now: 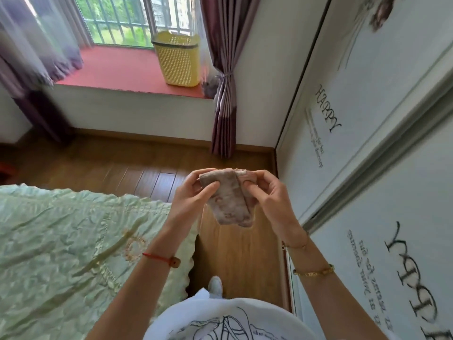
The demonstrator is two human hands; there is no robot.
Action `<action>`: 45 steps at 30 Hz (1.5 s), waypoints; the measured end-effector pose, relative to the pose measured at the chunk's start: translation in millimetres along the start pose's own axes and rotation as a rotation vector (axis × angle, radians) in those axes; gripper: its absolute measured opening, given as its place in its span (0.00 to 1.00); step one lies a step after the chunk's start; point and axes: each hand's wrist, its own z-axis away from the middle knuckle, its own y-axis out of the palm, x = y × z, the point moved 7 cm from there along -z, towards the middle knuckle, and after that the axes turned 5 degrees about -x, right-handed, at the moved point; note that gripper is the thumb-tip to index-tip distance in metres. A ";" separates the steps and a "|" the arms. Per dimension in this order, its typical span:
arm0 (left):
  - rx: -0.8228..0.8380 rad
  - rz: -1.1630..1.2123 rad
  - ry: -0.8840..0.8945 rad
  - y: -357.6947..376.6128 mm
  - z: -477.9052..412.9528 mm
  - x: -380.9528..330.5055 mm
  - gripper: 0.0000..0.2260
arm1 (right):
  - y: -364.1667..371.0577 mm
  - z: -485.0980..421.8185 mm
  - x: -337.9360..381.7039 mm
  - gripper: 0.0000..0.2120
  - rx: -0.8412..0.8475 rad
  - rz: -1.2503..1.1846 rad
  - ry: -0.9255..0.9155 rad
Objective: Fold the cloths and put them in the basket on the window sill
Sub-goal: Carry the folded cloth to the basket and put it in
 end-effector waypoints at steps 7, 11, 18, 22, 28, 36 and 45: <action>-0.021 -0.038 -0.096 -0.6 -156.1 12.4 0.14 | 18.9 -148.7 -9.6 0.06 -0.020 -0.057 0.039; -0.050 -0.064 -0.098 3.5 -241.2 15.7 0.10 | 28.7 -241.1 -26.7 0.09 -0.021 -0.062 0.080; -0.204 -0.062 -0.045 5.2 -387.0 7.0 0.07 | 55.6 -408.9 -38.8 0.09 0.090 -0.105 0.132; -0.307 -0.028 -0.045 -2.7 -462.7 5.1 0.08 | 79.7 -499.2 -36.7 0.08 0.172 -0.123 0.155; -0.422 -0.052 -0.060 -33.1 -554.8 6.0 0.08 | 133.7 -606.9 -39.8 0.07 0.283 -0.121 0.186; -0.511 -0.052 -0.085 -114.0 -690.8 17.6 0.10 | 241.8 -743.1 -53.2 0.07 0.346 -0.090 0.159; -0.409 -0.097 -0.050 -224.9 -868.7 -7.7 0.10 | 373.7 -896.1 -41.5 0.08 0.304 -0.078 0.061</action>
